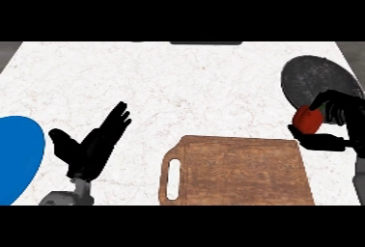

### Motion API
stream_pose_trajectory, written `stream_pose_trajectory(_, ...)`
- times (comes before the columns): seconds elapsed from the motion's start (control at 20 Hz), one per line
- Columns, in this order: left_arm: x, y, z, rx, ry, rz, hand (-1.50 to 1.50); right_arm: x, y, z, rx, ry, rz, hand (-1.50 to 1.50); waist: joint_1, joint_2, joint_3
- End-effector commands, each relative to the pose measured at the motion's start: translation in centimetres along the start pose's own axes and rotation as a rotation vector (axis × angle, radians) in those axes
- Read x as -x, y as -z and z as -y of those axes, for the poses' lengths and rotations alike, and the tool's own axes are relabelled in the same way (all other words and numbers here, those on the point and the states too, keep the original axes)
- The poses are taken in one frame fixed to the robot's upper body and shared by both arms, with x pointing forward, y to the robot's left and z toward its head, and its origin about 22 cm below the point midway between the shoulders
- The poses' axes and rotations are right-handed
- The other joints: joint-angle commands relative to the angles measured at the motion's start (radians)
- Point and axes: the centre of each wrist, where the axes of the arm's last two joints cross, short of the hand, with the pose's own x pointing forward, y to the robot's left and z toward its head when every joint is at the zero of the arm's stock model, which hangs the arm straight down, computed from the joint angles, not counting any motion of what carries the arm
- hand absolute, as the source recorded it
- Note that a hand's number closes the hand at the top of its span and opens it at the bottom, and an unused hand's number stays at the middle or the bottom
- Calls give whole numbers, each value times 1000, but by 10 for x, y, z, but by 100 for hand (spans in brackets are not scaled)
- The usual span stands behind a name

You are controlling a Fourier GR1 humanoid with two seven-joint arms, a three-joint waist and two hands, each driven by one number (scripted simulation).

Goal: Pick the bell pepper from the cutting board and place it in the pan

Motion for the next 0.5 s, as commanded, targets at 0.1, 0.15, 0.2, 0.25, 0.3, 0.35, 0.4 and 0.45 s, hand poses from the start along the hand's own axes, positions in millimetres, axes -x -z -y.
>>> stream_pose_trajectory(0.1, -2, 9, 1, 3, 9, 10, 0, 43, 45, -3, 157, -52, -38, 150, 9, 4, 0)
stream_pose_trajectory(0.15, -7, 2, -6, 1, 22, 21, 0, 52, 38, -22, 194, -31, -70, 150, 15, 4, 1)
stream_pose_trajectory(0.2, -4, 8, 11, 24, 17, -1, 0, 53, 59, -10, 207, -49, -59, 150, 17, 5, 1)
stream_pose_trajectory(0.25, 7, 8, 15, 31, 2, 14, 0, 66, 60, -3, 221, -50, -77, 150, 14, 6, 1)
stream_pose_trajectory(0.3, -17, 19, 10, 25, 1, 25, 0, 55, 69, -29, 225, -54, -81, 150, 17, 7, 1)
stream_pose_trajectory(0.35, -12, 13, 10, 33, -16, 1, 0, 77, 57, -22, 286, -26, -105, 150, 18, 7, 2)
stream_pose_trajectory(0.4, -6, 11, 16, 42, -3, 8, 0, 84, 69, -16, 281, -20, -110, 150, 26, 9, 2)
stream_pose_trajectory(0.45, -16, 10, 5, 25, 16, 15, 0, 87, 75, -12, 297, -22, -96, 150, 29, 10, 2)
